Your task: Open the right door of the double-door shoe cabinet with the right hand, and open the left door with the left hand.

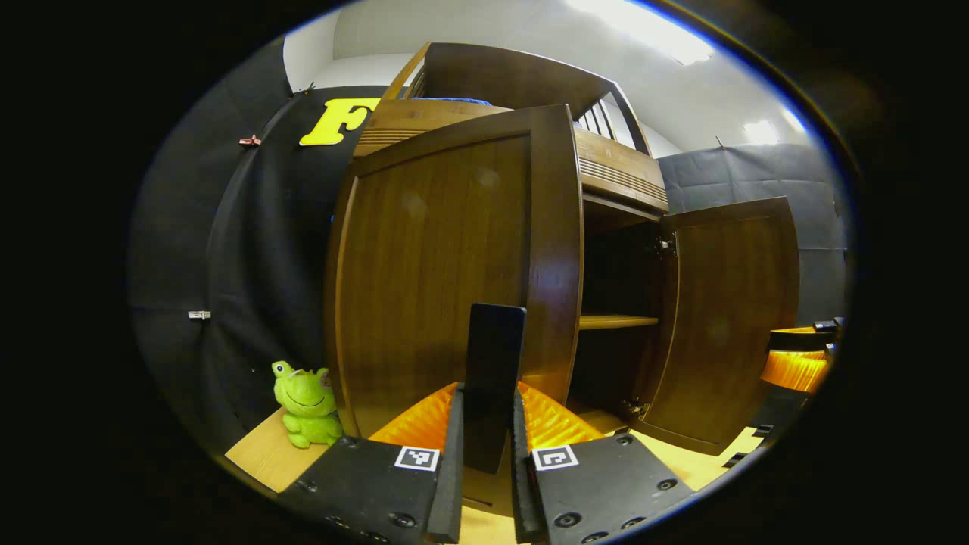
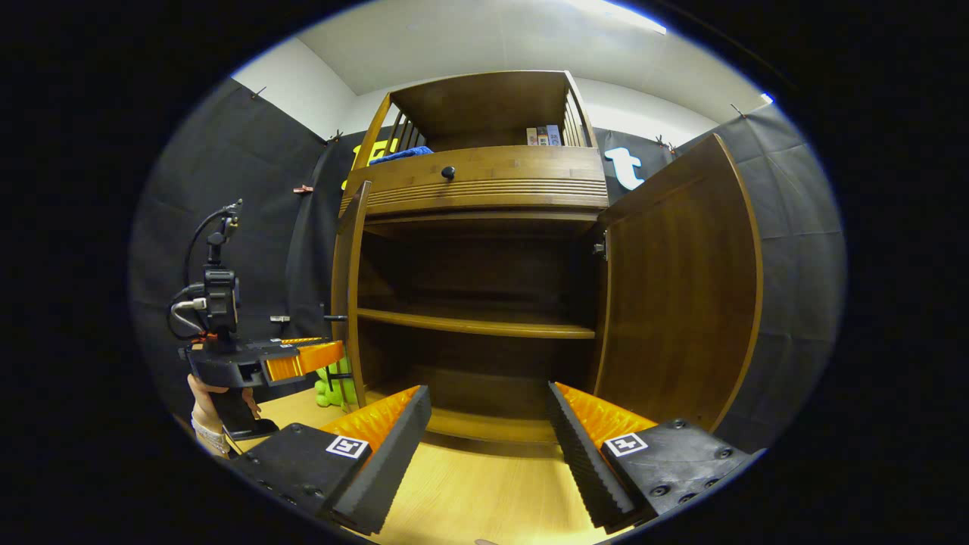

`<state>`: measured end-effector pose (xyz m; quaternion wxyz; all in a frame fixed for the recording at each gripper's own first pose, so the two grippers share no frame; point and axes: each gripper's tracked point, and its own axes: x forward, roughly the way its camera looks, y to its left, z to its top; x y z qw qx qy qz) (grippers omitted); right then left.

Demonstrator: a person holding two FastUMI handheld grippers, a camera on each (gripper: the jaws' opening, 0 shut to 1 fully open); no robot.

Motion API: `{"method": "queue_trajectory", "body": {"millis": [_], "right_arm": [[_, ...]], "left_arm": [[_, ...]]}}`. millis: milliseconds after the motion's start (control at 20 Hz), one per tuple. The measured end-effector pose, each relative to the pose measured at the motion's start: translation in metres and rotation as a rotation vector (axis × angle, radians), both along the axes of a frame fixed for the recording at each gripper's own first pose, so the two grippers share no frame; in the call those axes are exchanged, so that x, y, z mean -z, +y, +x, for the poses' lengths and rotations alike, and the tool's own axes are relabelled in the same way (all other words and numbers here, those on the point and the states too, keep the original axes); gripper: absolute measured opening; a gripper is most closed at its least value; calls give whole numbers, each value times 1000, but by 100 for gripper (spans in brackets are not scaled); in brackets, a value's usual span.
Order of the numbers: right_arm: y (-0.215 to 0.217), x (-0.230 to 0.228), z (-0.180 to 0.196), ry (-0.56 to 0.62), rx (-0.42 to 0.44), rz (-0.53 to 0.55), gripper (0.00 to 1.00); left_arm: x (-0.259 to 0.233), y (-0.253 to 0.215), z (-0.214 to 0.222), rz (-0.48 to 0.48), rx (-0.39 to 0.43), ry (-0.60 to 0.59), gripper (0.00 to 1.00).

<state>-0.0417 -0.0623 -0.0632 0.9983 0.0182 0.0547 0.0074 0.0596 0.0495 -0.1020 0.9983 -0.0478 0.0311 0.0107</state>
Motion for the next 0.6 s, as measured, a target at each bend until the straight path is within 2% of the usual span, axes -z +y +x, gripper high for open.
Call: {"method": "queue_trajectory", "body": {"millis": [400,600], "right_arm": [[50,-1,2,1,-72,-13,97],[71,-1,8,-3,-109,-9,97]], "left_arm": [[-3,31,-39,4,-21,-3,31],[-6,49,-56,14,-45,-2,27]]}}
